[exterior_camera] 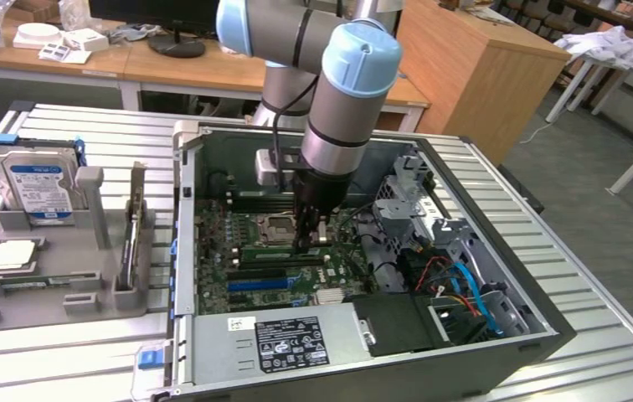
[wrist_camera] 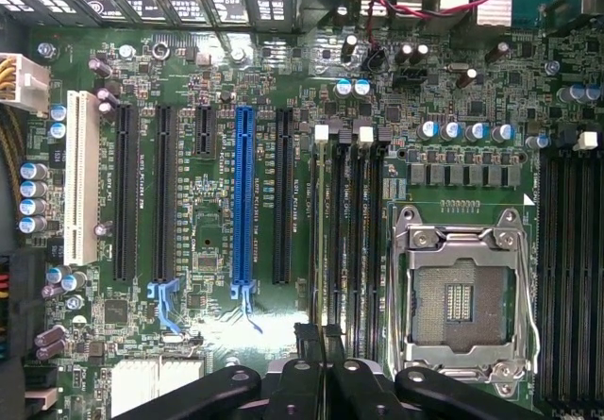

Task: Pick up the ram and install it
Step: 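Insert the ram into the slot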

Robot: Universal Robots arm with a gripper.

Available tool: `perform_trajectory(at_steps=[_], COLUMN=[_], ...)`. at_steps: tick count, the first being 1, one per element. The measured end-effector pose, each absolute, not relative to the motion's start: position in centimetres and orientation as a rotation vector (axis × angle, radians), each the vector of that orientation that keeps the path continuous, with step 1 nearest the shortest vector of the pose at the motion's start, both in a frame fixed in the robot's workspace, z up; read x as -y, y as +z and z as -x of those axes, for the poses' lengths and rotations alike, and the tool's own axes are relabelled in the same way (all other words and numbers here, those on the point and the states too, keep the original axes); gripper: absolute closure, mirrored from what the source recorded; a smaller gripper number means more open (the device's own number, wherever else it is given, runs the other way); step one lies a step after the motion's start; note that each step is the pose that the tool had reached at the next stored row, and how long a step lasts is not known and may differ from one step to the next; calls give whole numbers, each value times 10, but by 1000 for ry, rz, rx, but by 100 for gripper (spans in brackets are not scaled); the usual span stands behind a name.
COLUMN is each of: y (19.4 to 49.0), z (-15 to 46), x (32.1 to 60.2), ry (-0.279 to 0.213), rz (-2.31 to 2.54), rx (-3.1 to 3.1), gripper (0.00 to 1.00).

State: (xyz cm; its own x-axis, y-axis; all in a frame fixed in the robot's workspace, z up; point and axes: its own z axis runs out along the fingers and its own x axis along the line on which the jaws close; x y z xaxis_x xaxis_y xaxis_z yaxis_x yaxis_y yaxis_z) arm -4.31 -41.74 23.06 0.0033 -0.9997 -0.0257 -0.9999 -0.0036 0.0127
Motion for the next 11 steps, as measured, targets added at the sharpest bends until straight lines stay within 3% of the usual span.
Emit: perform_trajectory(at_steps=[11], y=[230], z=[43], x=[417], ry=[43], rz=[2218], rx=[-2211], gripper=[88])
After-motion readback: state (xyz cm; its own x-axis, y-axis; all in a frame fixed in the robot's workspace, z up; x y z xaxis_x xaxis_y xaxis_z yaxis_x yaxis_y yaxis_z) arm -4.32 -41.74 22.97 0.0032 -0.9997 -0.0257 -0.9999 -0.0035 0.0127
